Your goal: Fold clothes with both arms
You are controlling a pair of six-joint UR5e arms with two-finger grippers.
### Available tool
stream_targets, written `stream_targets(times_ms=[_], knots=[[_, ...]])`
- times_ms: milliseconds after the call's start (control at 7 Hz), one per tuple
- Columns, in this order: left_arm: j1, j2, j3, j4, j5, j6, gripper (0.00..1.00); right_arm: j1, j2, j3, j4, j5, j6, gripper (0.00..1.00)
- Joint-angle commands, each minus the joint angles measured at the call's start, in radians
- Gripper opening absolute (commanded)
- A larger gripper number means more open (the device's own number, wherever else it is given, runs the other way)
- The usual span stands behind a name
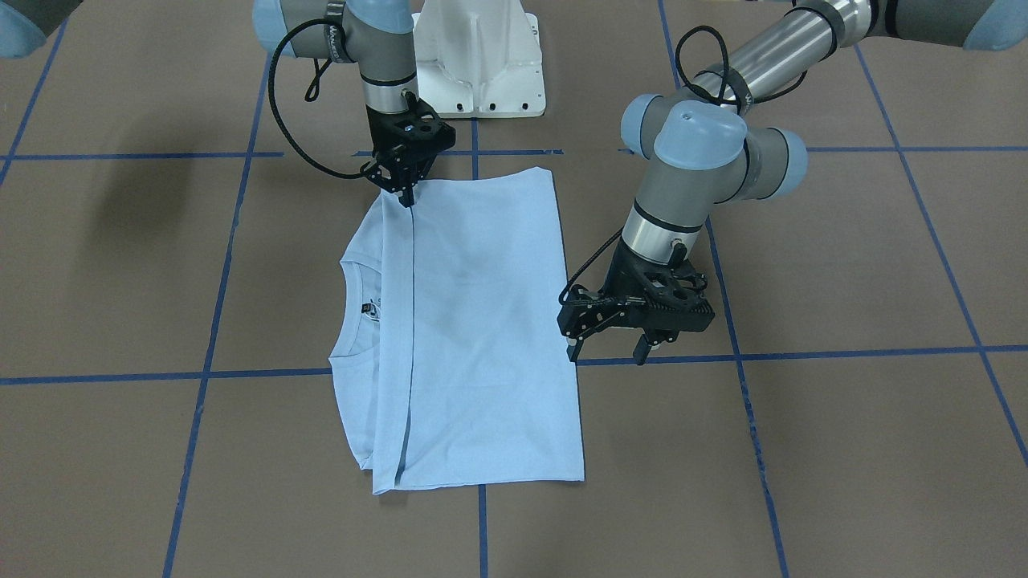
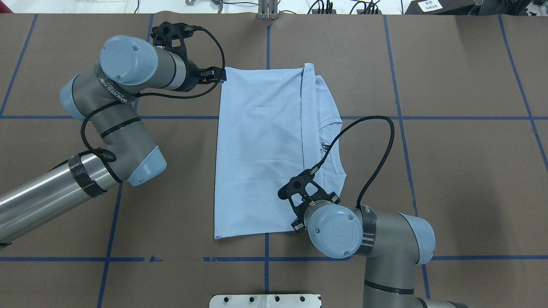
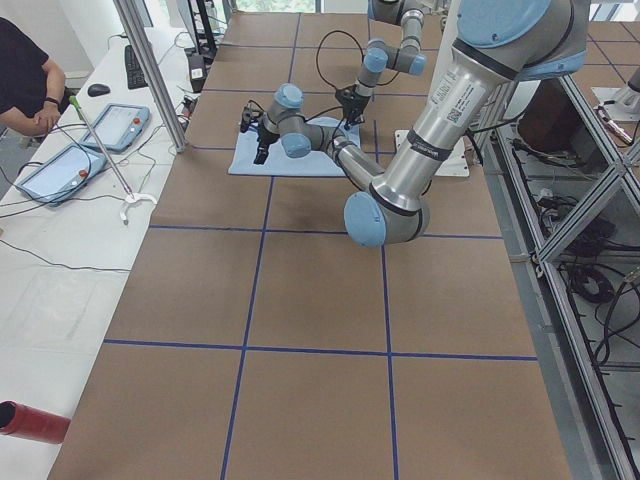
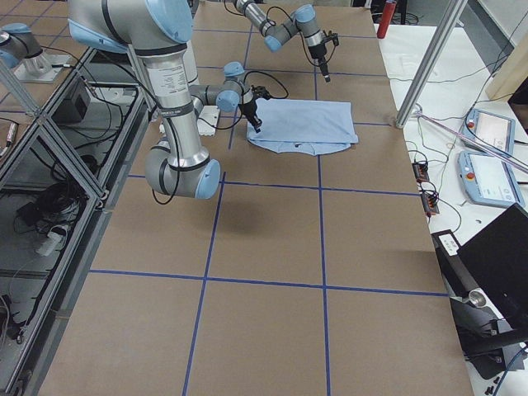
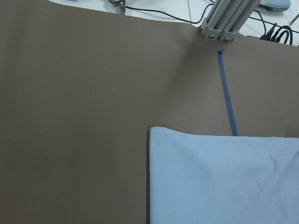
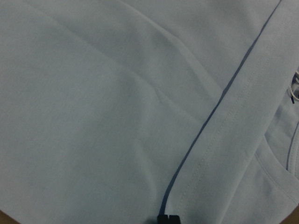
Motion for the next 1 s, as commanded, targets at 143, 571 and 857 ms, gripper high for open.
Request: stream_targets(times_ms=[143,571,857], knots=[[0.004,0.000,0.002,-0.001,0.000,0.000,1.00,0.007,-0.004,0.002,0.000,0.000,0.000,0.00],[0.018,-0.002,0.006,-0.003,0.002,-0.018,1.00,0.065,-0.052,0.016,0.003,0.044,0.003,0.00],[0.019,-0.002,0.009,-0.003,0.002,-0.018,1.00,0.065,-0.111,0.057,0.005,0.055,0.015,0.00]])
